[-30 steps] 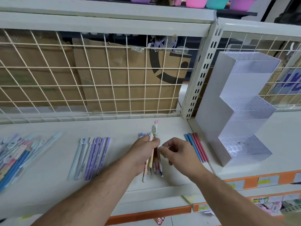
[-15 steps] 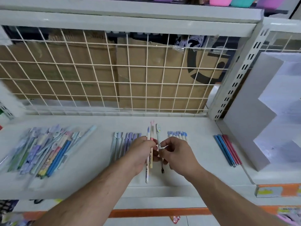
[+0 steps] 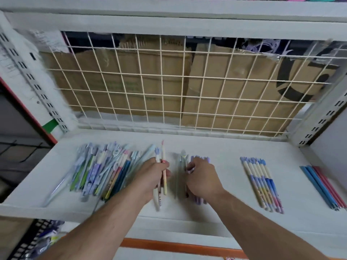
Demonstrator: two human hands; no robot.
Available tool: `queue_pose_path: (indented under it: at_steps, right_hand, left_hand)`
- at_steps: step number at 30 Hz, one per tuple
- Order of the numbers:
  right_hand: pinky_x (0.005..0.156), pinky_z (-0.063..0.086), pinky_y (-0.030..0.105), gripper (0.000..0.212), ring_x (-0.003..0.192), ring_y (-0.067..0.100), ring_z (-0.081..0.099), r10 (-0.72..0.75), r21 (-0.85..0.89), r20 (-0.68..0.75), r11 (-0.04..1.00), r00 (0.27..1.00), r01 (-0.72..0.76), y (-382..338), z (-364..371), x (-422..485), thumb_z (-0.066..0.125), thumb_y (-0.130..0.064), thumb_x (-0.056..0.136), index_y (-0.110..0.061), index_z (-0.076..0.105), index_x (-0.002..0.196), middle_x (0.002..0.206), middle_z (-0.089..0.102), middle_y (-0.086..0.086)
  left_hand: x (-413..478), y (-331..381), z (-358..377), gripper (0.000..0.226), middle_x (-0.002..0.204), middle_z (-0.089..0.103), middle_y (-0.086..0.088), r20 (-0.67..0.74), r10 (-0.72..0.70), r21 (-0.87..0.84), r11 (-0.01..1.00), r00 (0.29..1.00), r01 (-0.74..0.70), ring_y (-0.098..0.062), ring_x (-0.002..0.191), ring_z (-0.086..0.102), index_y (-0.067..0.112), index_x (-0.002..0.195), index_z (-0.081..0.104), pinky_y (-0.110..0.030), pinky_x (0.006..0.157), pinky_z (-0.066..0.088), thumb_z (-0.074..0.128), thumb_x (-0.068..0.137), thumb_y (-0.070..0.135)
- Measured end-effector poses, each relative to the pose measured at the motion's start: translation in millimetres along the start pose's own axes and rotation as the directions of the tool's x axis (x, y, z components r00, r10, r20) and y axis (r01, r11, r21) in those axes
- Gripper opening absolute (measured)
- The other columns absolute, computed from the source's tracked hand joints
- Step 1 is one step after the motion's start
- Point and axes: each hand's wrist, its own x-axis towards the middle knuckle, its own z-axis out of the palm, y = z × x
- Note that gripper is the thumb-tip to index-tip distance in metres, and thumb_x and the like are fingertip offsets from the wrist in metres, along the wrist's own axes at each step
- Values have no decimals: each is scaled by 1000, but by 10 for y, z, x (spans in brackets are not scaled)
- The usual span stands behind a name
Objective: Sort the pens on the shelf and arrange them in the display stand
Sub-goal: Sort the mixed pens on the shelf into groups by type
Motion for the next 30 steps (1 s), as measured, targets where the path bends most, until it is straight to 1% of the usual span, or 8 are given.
queue_pose_path:
  at_steps: [3, 6, 9, 12, 16, 21, 26, 30]
  right_hand:
    - [117, 33, 42, 46, 144, 30, 36, 52, -92, -36, 994, 998, -55, -54, 51, 24, 42, -1, 90, -2, 54, 134, 150, 43, 20]
    - [111, 39, 38, 27, 125, 26, 51, 24, -60, -108, 998, 994, -31, -94, 99, 14, 51, -5, 87, -9, 66, 109, 124, 62, 16]
    - [74, 51, 23, 4, 70, 4, 61, -46, 89, -95, 995, 994, 55, -169, 127, -31, 67, -21, 86, -22, 64, 84, 75, 66, -6]
    - [47, 48, 26, 13, 49, 9, 60, -42, 296, -6, 954, 999, 42, -254, 151, -100, 75, -24, 85, -16, 65, 90, 68, 70, -1]
    - [53, 48, 25, 18, 55, 11, 63, -33, 314, -32, 948, 999, 42, -239, 172, -120, 78, -24, 84, -16, 65, 93, 73, 72, 1]
    - [67, 53, 28, 8, 58, 10, 64, -11, 271, -116, 962, 993, 42, -112, 111, -112, 73, -23, 85, -21, 66, 88, 71, 73, 1]
    - [54, 45, 22, 7, 50, 7, 59, 39, 290, -155, 957, 987, 7, 73, -65, -143, 72, -17, 83, -19, 67, 85, 68, 70, -1]
    - [52, 48, 31, 6, 47, 18, 60, 60, 386, -153, 923, 986, 4, 259, -241, -167, 71, -11, 83, -12, 67, 85, 66, 70, 5]
  left_hand:
    - [44, 25, -111, 4, 69, 51, -7, 27, -30, -21, 999, 999, 30, -20, 60, 50, 11, 90, 60, -31, 62, 47, 61, 94, 9]
    - [71, 55, -156, 5, 67, 50, -6, 94, -50, -42, 998, 994, 54, -16, 52, 51, 10, 91, 60, -28, 55, 51, 60, 94, 6]
    - [99, 70, -183, 8, 77, 59, -11, 191, -68, -59, 995, 979, 80, -21, 62, 59, 9, 94, 65, -33, 65, 52, 57, 95, 5]
    - [140, 74, -188, 12, 78, 67, -9, 262, -73, -71, 993, 962, 95, -26, 70, 64, 10, 90, 66, -45, 76, 59, 59, 91, 0]
    - [170, 70, -176, 13, 85, 70, -13, 319, -48, -42, 997, 947, 65, -28, 74, 66, 2, 103, 67, -46, 76, 61, 61, 91, 1]
    - [162, 114, -71, 19, 64, 53, -7, 315, -61, -69, 994, 947, 87, -24, 58, 59, -2, 105, 65, -44, 66, 61, 52, 99, 10]
    - [143, 159, 185, 7, 57, 44, -7, 302, -68, -59, 994, 951, 90, -20, 48, 44, 1, 98, 58, -35, 50, 55, 53, 94, 4]
    - [147, 150, 378, 26, 79, 59, -15, 300, -42, 1, 999, 953, 43, -27, 69, 55, -6, 105, 61, -40, 69, 58, 43, 87, -8]
